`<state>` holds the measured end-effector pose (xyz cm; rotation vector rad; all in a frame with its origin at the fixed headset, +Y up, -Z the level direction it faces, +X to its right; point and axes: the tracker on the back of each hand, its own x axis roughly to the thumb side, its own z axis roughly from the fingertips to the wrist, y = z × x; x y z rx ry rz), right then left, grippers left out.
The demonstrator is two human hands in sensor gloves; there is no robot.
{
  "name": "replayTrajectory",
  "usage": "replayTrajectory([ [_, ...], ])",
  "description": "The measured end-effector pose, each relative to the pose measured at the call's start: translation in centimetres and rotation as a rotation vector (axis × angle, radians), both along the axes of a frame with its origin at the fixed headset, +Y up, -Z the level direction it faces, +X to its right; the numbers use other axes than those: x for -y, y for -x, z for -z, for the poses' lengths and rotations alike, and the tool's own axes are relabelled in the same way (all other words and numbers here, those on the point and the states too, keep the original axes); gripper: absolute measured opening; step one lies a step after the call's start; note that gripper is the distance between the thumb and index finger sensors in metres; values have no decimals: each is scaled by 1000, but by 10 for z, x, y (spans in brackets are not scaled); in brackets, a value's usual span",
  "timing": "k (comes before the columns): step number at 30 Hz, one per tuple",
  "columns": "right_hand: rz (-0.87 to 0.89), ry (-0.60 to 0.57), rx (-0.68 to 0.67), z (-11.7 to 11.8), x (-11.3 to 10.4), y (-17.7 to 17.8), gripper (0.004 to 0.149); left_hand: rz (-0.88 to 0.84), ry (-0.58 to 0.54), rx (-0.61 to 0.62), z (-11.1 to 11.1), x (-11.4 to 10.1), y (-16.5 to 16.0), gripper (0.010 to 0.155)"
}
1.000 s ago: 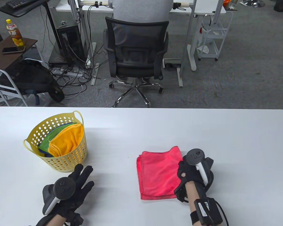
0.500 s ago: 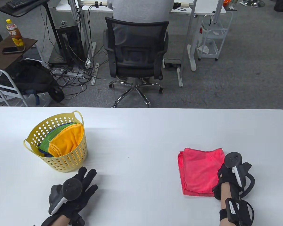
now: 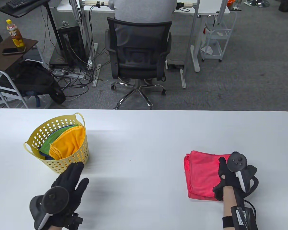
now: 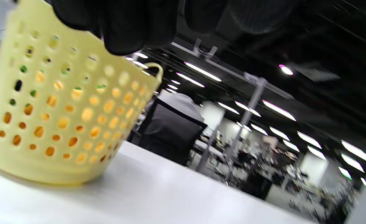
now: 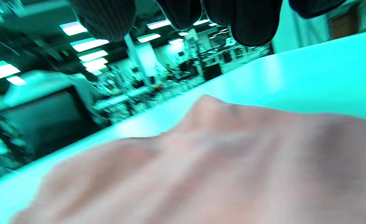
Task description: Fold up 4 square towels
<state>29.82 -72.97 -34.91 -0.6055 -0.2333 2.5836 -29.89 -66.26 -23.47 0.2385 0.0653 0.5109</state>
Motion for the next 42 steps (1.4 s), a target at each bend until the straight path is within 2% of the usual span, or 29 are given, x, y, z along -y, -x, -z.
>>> replayTrajectory([
  [3,60,-59,-94,0,-8,15,69,56,99,-62,25,-26,6,67],
  [6,55,-100,-151,1,-12,25,67,155,221,-174,83,-50,6,68],
  [8,53,-113,-170,1,-13,27,67,229,390,-243,129,-54,4,66],
  [10,72,-117,-187,2,-12,25,67,256,525,-302,163,-50,5,65],
  [12,105,-127,-216,2,-9,22,67,183,581,-360,189,-41,9,66],
  [15,148,-129,-245,3,-2,16,68,103,657,-397,212,-23,13,66],
  [18,159,-123,-257,4,0,15,68,110,676,-432,220,-10,15,60],
  [21,220,-140,-290,6,1,19,68,76,602,-471,219,2,19,41],
  [23,247,-153,-303,6,2,22,68,55,602,-467,216,4,23,40],
  [26,227,-155,-314,6,1,26,68,-25,517,-417,206,-9,30,41],
  [31,247,-165,-326,6,0,29,67,-144,339,-317,167,-72,41,41],
  [35,253,-165,-345,5,-1,34,68,-357,159,-215,124,-125,44,41],
  [38,265,-182,-363,3,-5,39,68,-532,26,-92,91,-161,36,42],
  [42,302,-207,-390,1,-11,44,68,-603,-119,96,59,-199,12,42],
])
